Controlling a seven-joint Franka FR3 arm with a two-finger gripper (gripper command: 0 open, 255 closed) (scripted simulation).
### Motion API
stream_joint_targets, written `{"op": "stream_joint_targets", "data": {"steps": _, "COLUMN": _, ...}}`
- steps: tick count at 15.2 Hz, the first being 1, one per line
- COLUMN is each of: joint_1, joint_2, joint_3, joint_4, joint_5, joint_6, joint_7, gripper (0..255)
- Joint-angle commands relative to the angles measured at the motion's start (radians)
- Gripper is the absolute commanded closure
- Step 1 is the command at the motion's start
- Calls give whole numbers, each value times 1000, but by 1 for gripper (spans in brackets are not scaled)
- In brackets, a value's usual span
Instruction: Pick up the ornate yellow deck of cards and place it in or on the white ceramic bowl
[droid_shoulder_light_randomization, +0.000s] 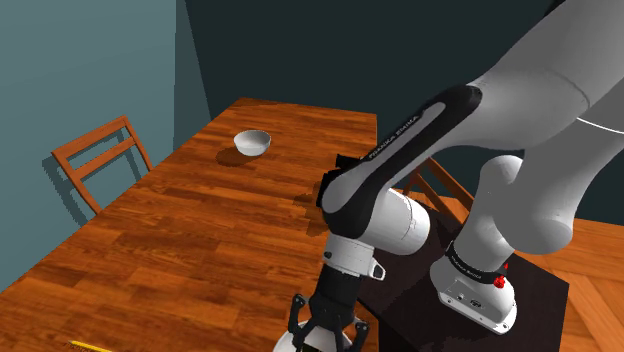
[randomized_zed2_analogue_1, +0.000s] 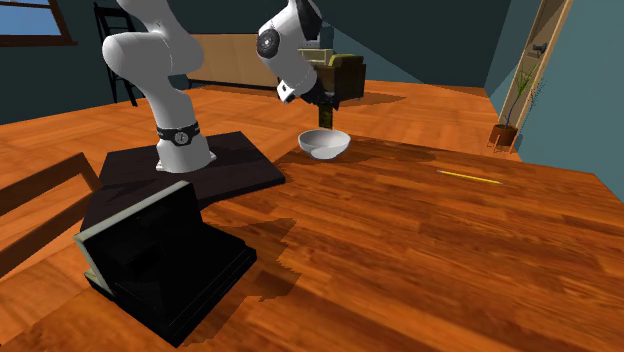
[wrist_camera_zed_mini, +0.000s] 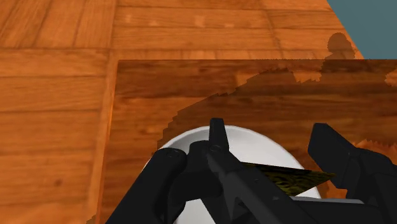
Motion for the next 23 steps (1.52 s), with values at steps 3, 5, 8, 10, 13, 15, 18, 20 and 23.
{"op": "stream_joint_targets", "data": {"steps": 3, "joint_1": -5, "joint_2": 82, "joint_3": 4, "joint_4": 15, "joint_5": 48, "joint_6": 28, "joint_7": -94, "gripper": 255}}
{"op": "stream_joint_targets", "data": {"steps": 5, "joint_1": -6, "joint_2": 123, "joint_3": 4, "joint_4": 25, "joint_5": 69, "joint_6": 41, "joint_7": -139, "gripper": 255}}
{"op": "stream_joint_targets", "data": {"steps": 8, "joint_1": -6, "joint_2": 147, "joint_3": 2, "joint_4": 30, "joint_5": 82, "joint_6": 48, "joint_7": -165, "gripper": 255}}
{"op": "stream_joint_targets", "data": {"steps": 10, "joint_1": -6, "joint_2": 147, "joint_3": 2, "joint_4": 30, "joint_5": 82, "joint_6": 48, "joint_7": -165, "gripper": 255}}
{"op": "stream_joint_targets", "data": {"steps": 13, "joint_1": -6, "joint_2": 147, "joint_3": 2, "joint_4": 30, "joint_5": 82, "joint_6": 48, "joint_7": -165, "gripper": 255}}
{"op": "stream_joint_targets", "data": {"steps": 15, "joint_1": -6, "joint_2": 147, "joint_3": 2, "joint_4": 30, "joint_5": 82, "joint_6": 48, "joint_7": -165, "gripper": 0}}
{"op": "stream_joint_targets", "data": {"steps": 18, "joint_1": -6, "joint_2": 147, "joint_3": 2, "joint_4": 30, "joint_5": 82, "joint_6": 48, "joint_7": -165, "gripper": 0}}
{"op": "stream_joint_targets", "data": {"steps": 20, "joint_1": -19, "joint_2": 95, "joint_3": -7, "joint_4": 0, "joint_5": 49, "joint_6": 16, "joint_7": -130, "gripper": 0}}
{"op": "stream_joint_targets", "data": {"steps": 23, "joint_1": -49, "joint_2": -46, "joint_3": -48, "joint_4": -76, "joint_5": -46, "joint_6": -77, "joint_7": -38, "gripper": 0}}
